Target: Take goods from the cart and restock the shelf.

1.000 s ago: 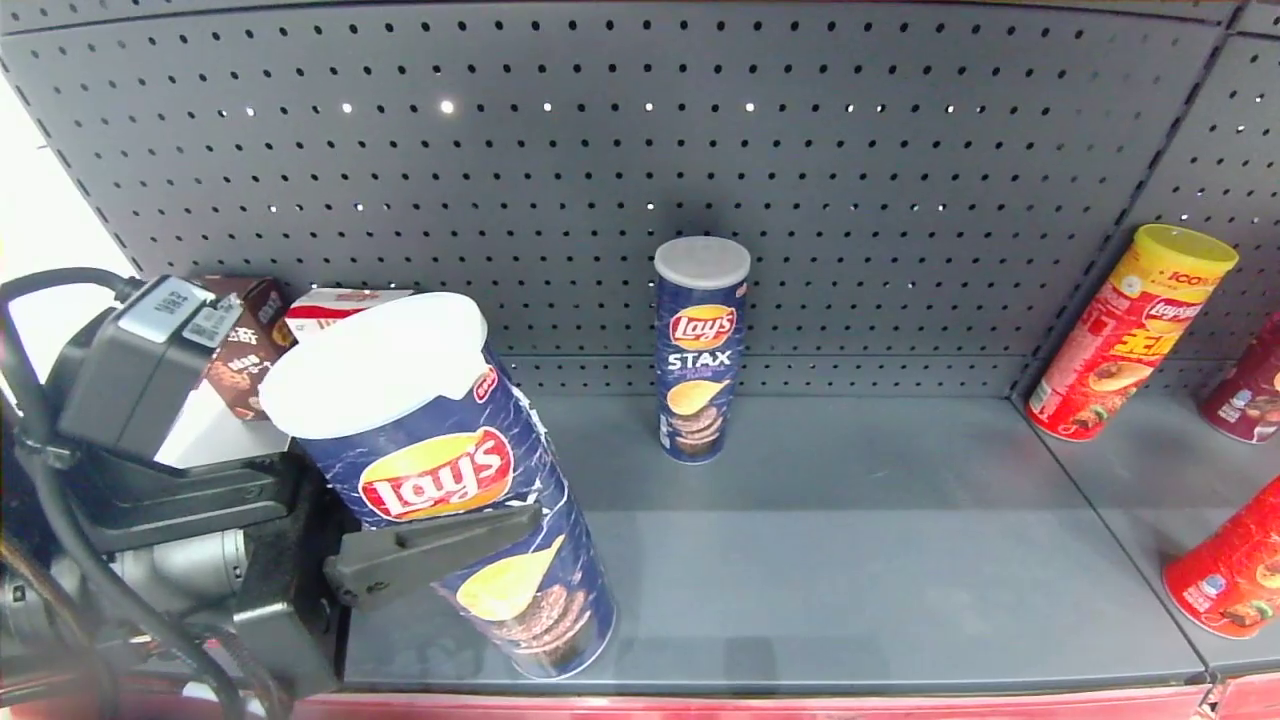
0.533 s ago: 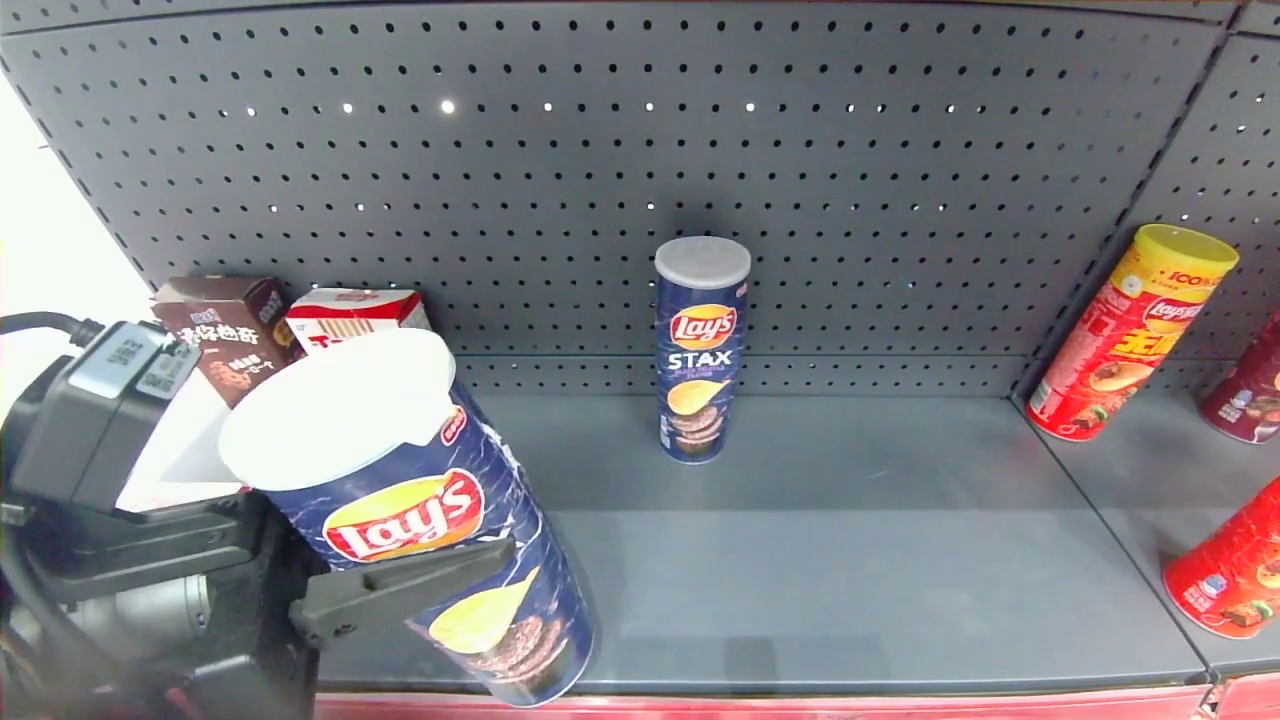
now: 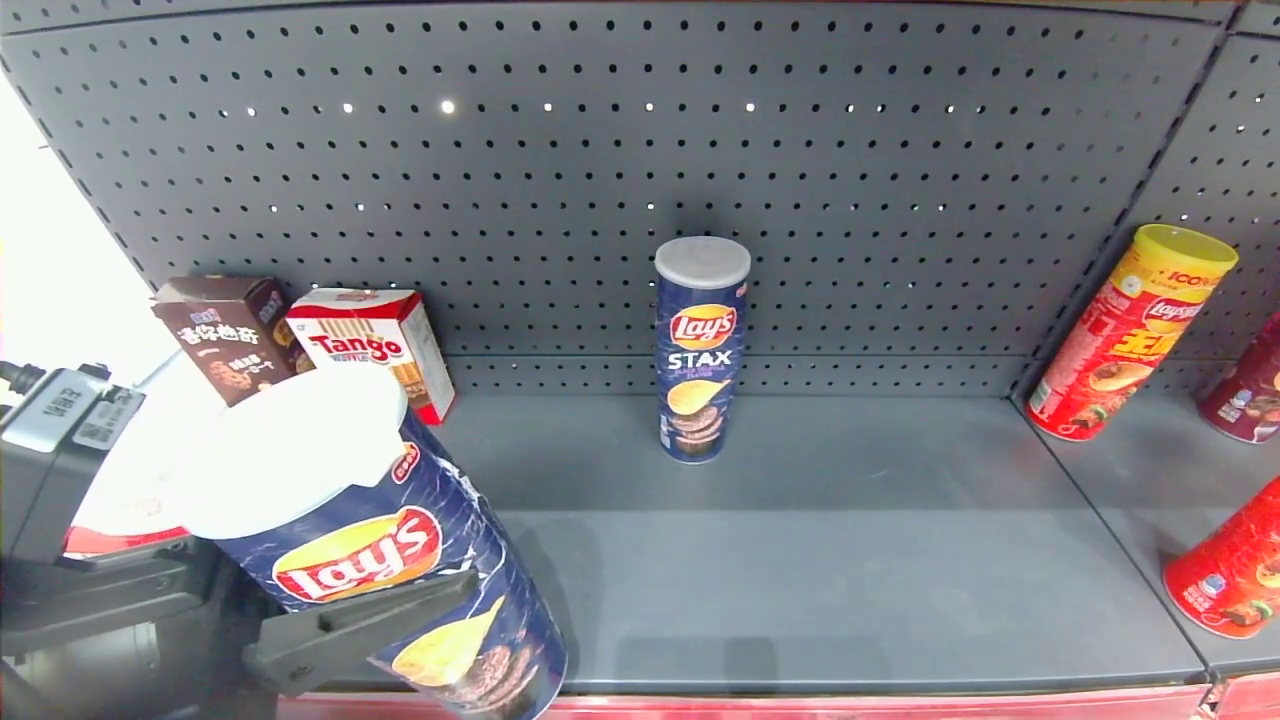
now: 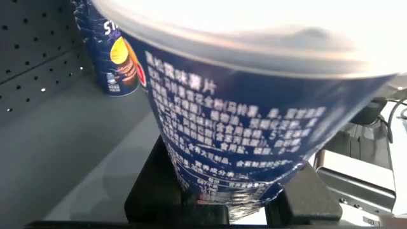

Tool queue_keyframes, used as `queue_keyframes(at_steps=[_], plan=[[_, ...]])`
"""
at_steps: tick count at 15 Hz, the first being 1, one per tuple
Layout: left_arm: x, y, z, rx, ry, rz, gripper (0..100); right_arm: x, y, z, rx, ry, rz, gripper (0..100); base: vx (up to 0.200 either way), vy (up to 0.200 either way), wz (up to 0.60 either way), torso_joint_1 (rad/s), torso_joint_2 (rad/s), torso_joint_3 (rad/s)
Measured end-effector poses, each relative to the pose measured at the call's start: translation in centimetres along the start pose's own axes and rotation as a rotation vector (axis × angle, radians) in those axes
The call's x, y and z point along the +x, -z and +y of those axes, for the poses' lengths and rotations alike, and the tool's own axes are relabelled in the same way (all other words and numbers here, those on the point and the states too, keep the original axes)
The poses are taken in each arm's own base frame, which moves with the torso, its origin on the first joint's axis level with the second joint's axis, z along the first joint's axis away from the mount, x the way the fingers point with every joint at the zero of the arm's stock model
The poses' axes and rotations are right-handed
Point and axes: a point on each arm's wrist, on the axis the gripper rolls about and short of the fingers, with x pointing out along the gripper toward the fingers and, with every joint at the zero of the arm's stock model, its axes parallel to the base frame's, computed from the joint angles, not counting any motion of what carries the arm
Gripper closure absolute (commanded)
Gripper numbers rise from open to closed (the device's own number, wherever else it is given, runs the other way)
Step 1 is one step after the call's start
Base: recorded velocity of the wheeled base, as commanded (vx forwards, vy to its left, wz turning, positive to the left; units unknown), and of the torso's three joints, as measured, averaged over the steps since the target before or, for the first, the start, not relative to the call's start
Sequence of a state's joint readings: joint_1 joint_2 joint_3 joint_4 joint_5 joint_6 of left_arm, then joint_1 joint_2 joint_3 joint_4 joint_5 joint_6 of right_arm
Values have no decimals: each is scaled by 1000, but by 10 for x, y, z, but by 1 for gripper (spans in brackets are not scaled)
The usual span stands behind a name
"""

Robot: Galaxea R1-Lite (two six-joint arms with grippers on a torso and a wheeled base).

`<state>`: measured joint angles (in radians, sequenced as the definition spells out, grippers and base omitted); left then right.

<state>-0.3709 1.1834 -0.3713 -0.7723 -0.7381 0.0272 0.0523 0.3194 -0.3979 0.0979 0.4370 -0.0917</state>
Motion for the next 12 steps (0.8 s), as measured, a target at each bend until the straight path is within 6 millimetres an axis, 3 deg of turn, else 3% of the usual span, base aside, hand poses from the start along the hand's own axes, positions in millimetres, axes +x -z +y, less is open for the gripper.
queue_keyframes(at_steps=[7,12], plan=[[3,-3,3,4,-6,-5,100,83,-29,-31,-71,-174,146,0,0,0,0,0,0,0],[5,-2,5,-5,-16,4,100,149,-56,-27,14,-245,161,0,0,0,0,0,0,0]])
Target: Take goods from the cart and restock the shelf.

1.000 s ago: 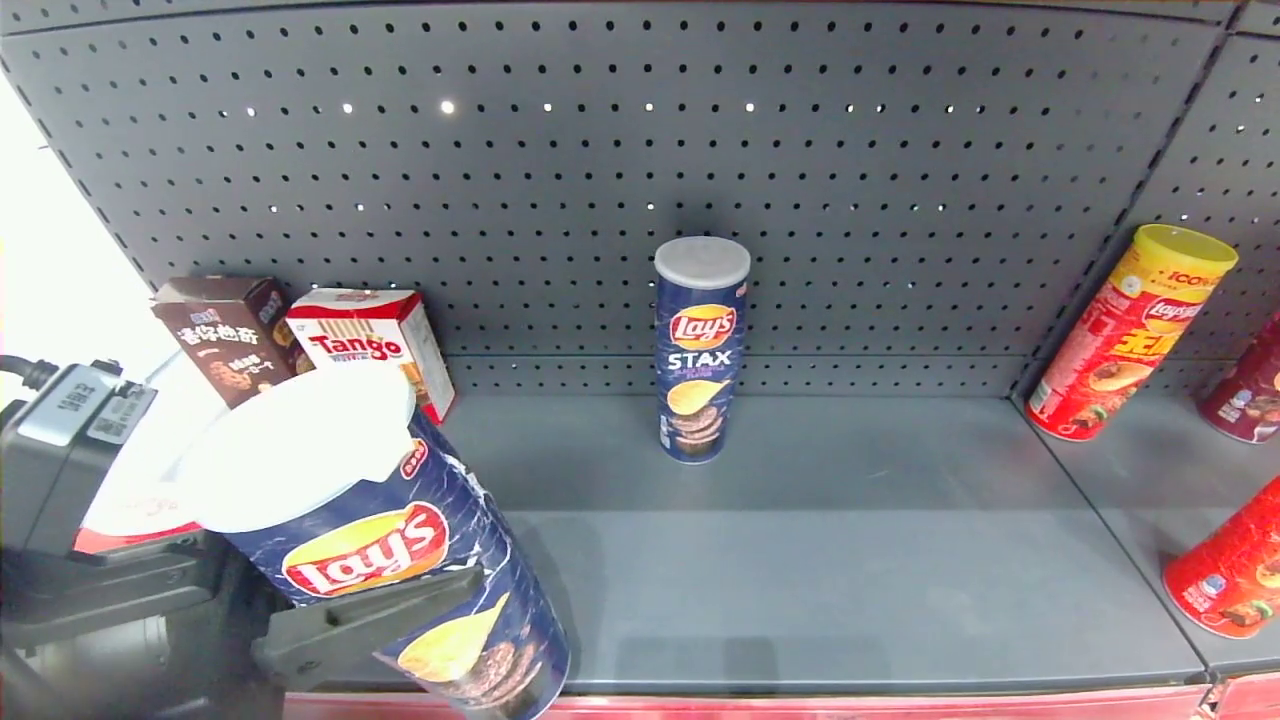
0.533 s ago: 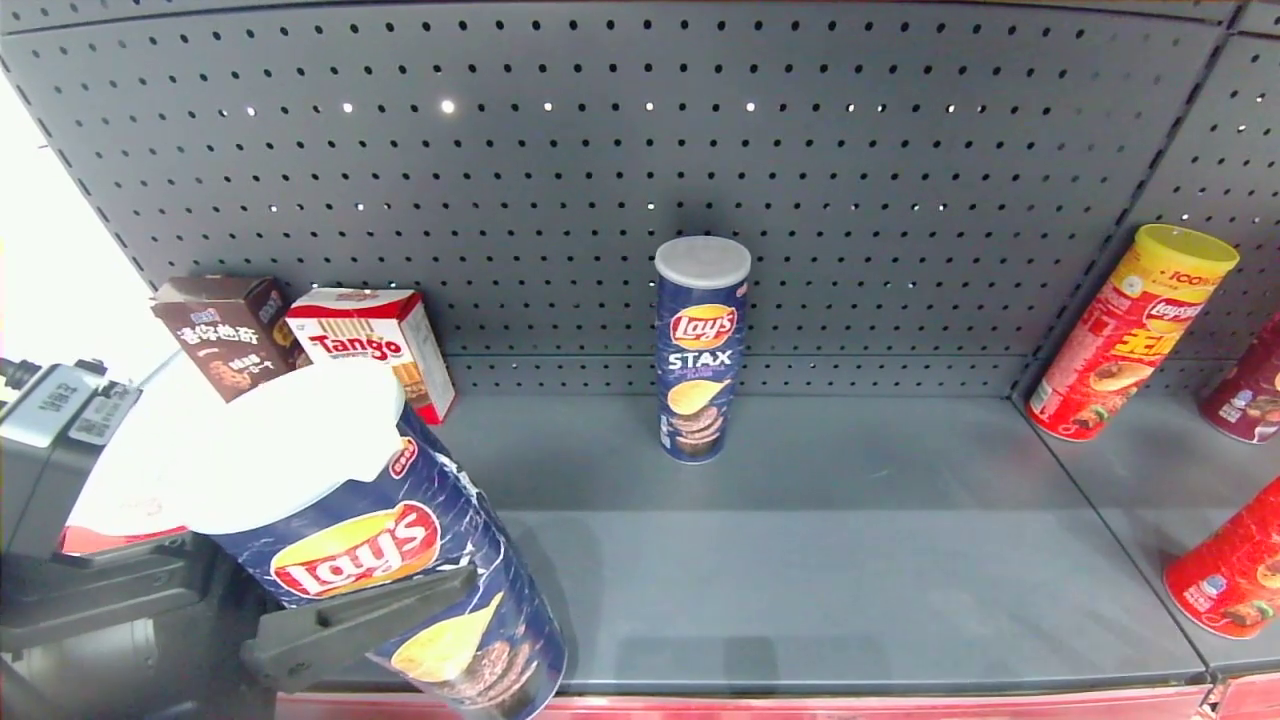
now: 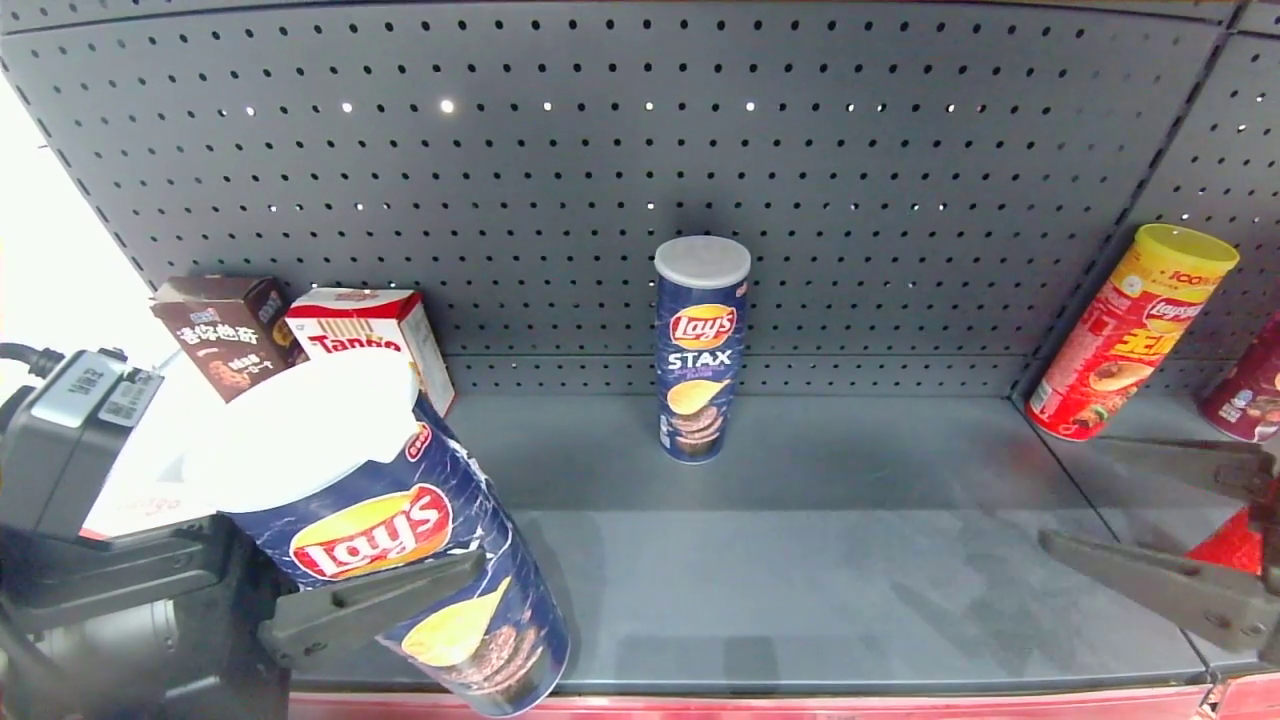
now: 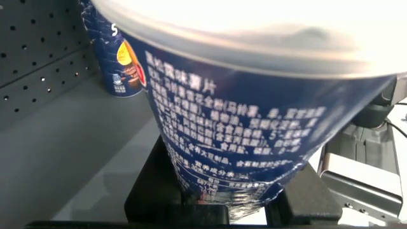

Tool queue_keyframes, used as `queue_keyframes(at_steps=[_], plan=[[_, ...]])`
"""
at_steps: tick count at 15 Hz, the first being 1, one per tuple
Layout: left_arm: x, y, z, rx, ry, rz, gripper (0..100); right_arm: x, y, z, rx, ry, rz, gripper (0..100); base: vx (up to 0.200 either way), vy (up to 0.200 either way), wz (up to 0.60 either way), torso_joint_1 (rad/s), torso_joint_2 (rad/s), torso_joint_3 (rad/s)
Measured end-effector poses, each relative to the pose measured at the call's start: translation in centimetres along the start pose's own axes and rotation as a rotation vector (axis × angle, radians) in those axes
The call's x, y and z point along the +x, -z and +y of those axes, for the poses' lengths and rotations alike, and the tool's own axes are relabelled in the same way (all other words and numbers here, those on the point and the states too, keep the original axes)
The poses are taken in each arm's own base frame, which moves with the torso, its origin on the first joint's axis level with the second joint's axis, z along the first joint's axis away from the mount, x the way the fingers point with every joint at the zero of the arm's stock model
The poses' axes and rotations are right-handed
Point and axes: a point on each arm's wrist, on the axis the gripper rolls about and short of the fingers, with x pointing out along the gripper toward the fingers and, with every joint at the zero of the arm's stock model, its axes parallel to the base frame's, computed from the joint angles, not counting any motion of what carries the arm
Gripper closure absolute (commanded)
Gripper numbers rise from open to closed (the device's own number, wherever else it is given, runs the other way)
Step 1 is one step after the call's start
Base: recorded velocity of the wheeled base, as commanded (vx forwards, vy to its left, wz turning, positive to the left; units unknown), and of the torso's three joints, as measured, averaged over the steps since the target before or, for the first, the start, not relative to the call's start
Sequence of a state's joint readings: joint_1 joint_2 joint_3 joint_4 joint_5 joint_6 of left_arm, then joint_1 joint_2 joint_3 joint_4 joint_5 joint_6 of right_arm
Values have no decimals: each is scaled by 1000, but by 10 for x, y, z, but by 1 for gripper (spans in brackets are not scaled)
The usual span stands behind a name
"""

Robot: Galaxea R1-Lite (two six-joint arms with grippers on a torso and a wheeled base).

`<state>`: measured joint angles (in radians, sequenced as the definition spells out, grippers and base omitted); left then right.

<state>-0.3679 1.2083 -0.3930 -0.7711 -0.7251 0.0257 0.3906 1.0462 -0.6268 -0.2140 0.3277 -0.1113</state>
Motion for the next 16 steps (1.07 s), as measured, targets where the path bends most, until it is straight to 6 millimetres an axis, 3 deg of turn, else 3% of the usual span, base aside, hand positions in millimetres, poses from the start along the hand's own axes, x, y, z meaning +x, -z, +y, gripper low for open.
queue_keyframes(at_steps=[4,8,16], plan=[[3,2,2,-8,1,9,100,57,-16,-12,-33,-21,-104,0,0,0,0,0,0,0],[2,6,2,-19,1,21,100,104,-17,-26,-78,-228,-153,0,0,0,0,0,0,0],[3,4,2,-20,3,15,100,182,-20,-81,-245,-386,-235,0,0,0,0,0,0,0]])
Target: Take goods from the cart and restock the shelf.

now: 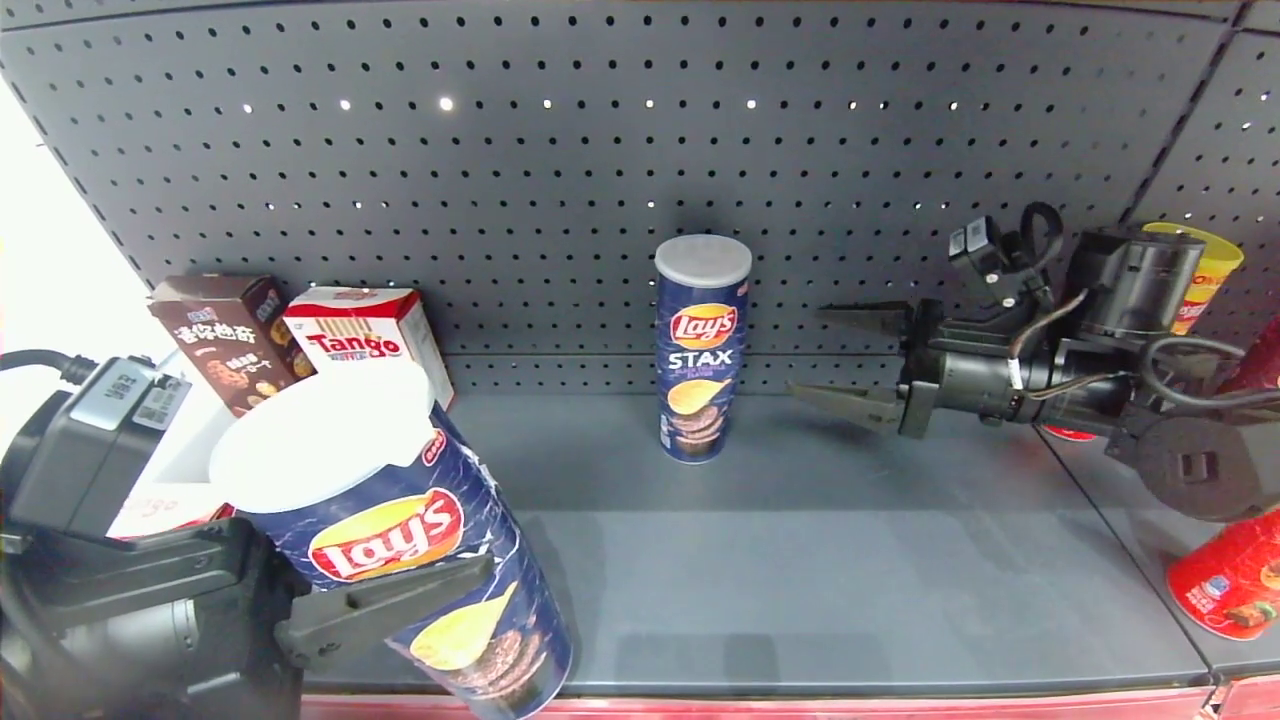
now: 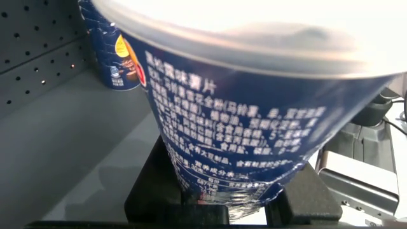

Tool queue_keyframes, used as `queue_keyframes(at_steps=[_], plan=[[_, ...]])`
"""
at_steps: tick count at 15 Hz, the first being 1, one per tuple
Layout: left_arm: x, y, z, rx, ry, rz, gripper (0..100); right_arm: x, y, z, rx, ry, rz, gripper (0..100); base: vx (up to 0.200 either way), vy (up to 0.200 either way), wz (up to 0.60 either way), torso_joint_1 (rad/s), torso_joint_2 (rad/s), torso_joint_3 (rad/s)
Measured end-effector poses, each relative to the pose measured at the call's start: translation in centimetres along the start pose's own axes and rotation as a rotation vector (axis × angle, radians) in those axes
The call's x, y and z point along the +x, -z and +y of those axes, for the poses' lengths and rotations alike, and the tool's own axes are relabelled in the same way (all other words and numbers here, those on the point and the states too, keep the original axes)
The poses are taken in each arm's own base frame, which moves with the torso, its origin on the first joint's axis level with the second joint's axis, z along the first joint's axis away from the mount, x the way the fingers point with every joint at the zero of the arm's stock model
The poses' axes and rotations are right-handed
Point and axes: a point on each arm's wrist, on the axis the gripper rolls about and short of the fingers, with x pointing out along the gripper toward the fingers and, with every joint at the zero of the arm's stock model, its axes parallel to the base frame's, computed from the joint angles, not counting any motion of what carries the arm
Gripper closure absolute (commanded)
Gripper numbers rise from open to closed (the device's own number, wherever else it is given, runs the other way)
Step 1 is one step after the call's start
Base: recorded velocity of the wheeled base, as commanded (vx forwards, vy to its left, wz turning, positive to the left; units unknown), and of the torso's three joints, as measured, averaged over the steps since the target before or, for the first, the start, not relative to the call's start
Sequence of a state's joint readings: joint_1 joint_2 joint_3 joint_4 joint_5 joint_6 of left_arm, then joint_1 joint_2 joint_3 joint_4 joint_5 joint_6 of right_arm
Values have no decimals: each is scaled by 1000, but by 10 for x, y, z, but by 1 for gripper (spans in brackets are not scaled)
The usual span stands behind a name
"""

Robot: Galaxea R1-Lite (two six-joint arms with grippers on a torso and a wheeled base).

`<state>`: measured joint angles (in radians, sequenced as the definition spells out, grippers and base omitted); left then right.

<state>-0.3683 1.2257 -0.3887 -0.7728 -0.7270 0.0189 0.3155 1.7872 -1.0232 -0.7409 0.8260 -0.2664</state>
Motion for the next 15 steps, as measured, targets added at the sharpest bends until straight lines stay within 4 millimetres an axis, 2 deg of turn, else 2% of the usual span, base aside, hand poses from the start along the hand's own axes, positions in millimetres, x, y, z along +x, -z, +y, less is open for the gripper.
queue_keyframes(at_steps=[3,9,15], plan=[[0,0,0,-11,0,-2,100,19,7,-11,-3,-19,-9,0,0,0,0,0,0,0],[0,-4,1,-4,0,-13,100,61,20,-14,0,-72,-23,0,0,0,0,0,0,0],[-3,-6,5,2,-28,-19,100,87,40,-16,17,-104,-13,0,0,0,0,0,0,0]])
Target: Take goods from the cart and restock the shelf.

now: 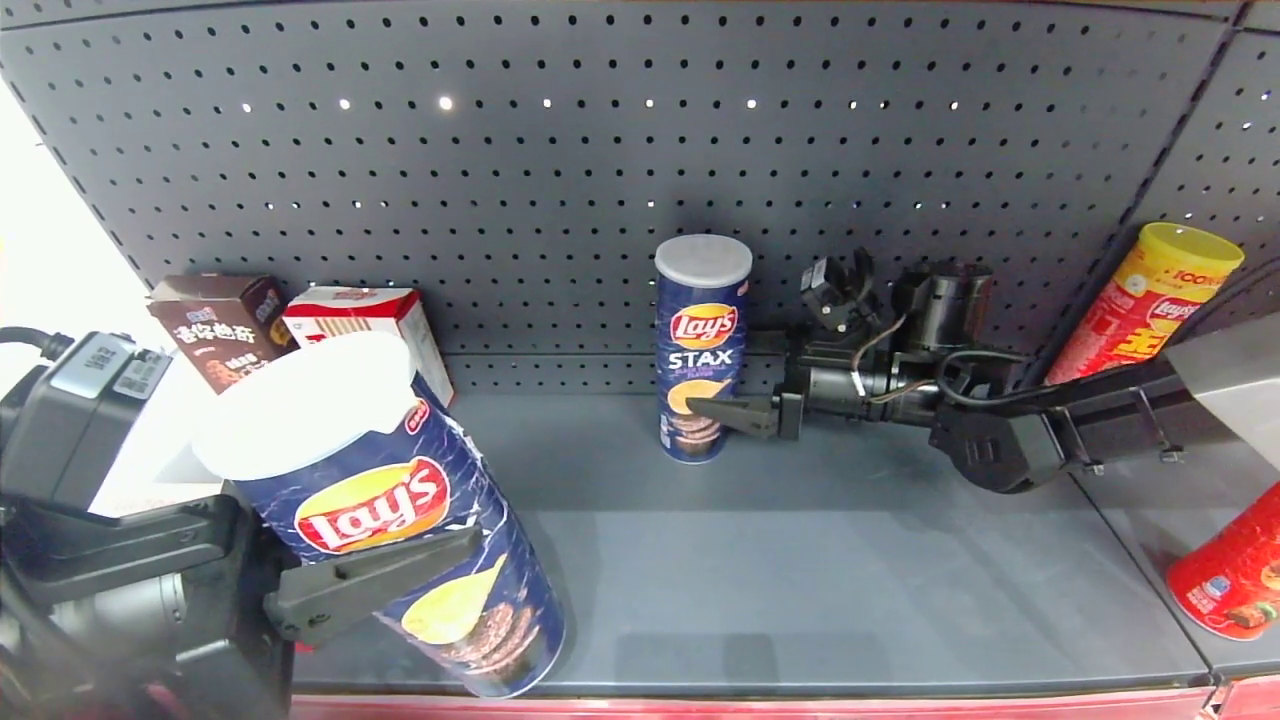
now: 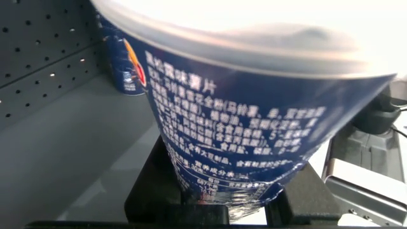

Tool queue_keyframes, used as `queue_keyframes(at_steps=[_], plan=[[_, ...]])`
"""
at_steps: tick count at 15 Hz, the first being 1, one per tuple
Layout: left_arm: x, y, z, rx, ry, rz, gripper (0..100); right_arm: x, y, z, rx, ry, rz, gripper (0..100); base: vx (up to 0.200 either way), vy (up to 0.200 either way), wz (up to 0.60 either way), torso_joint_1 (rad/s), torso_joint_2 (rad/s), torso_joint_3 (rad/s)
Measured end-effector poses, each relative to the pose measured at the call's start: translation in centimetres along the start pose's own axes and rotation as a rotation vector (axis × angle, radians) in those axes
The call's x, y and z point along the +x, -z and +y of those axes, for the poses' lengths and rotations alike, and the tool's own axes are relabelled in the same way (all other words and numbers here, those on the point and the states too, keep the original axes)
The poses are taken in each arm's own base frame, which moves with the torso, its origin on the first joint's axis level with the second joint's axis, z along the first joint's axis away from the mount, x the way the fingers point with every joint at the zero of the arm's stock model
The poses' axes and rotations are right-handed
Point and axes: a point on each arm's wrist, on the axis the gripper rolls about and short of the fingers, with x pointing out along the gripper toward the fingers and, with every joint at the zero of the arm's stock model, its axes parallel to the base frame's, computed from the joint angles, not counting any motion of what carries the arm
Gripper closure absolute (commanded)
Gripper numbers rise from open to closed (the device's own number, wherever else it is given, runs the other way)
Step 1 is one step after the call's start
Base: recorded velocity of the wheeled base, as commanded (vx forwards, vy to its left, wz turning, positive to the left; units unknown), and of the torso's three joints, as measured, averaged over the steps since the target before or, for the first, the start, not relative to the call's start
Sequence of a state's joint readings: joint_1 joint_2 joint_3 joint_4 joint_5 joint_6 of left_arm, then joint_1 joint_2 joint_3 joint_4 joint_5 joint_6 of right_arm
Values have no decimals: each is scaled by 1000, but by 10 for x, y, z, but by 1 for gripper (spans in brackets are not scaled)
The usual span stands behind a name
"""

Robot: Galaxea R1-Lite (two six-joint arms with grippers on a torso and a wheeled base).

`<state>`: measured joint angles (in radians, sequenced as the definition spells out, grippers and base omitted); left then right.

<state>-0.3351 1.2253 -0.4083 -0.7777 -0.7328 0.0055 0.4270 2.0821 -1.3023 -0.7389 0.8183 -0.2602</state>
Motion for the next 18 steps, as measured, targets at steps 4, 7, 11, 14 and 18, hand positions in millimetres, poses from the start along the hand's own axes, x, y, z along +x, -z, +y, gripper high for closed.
queue_keyframes(at_steps=[4,7,11,14,18], plan=[[-1,0,2,0,-14,-1,100,12,12,0,14,-19,10,0,0,0,0,0,0,0],[-2,0,3,-1,-21,0,100,19,19,1,21,-31,14,0,0,0,0,0,0,0],[-3,1,4,-3,-29,1,100,27,25,1,22,-36,14,100,0,0,0,0,0,0],[-4,1,4,-4,-32,2,100,29,25,2,20,-19,17,100,0,0,0,0,0,0],[-4,2,4,-7,-35,5,100,29,25,4,22,-20,19,100,0,0,0,0,0,0]])
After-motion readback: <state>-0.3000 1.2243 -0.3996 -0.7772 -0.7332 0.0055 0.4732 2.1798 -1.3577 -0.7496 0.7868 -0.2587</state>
